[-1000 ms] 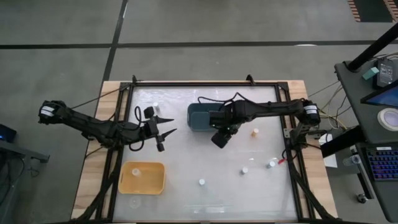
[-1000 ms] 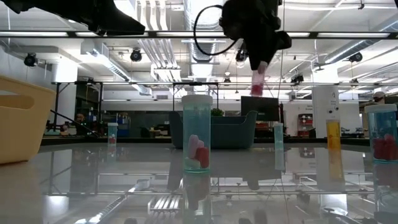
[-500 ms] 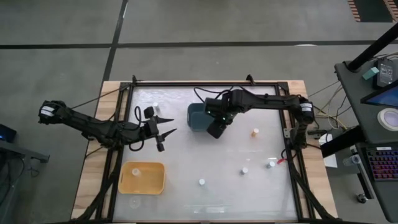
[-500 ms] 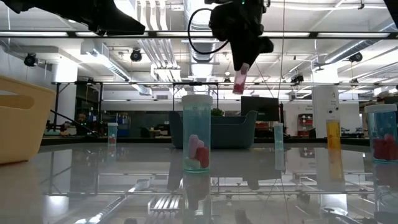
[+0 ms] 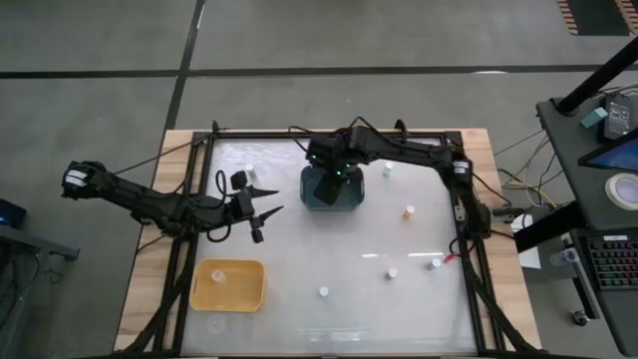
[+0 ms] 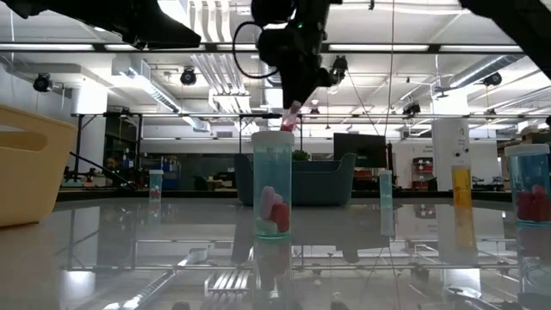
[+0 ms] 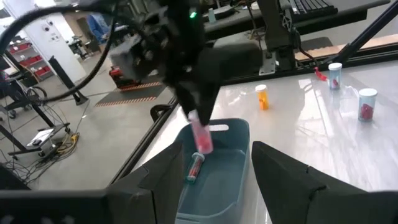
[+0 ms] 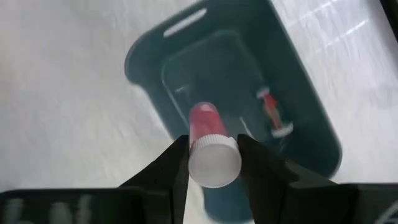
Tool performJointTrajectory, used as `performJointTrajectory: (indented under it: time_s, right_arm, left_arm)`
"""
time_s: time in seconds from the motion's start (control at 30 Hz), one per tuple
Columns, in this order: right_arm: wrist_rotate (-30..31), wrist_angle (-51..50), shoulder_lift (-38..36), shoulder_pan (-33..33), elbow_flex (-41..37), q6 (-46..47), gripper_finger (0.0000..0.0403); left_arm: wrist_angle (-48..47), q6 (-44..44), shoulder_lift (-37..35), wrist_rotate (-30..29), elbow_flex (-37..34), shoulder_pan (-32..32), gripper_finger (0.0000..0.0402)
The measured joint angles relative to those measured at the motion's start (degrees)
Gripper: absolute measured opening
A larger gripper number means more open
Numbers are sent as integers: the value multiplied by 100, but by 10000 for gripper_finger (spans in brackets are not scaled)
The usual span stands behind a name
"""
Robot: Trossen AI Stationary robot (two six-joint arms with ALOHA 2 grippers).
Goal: Pick and place medicine bottles into bin by pill shape (circle, oval)
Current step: Put the pink capsule bottle into the blue bin
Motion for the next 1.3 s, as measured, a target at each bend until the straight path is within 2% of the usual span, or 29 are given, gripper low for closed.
performJointTrajectory:
  time_s: [0.17,0.37,0.93,1.3]
  right_arm:
    - [0,-5,473,-103,379,-374,116]
    - [2,19,859,-251,450,-855,116]
    - [37,787,1268,-480,405,-1221,116]
    - [157,863,1424,-477,398,-1292,123]
  left_arm:
    - [1,0,0,0,0,0,173]
    - [-1,2,0,0,0,0,173]
    - [1,2,0,-1,0,-2,173]
    - [5,59,-2,0,0,-2,173]
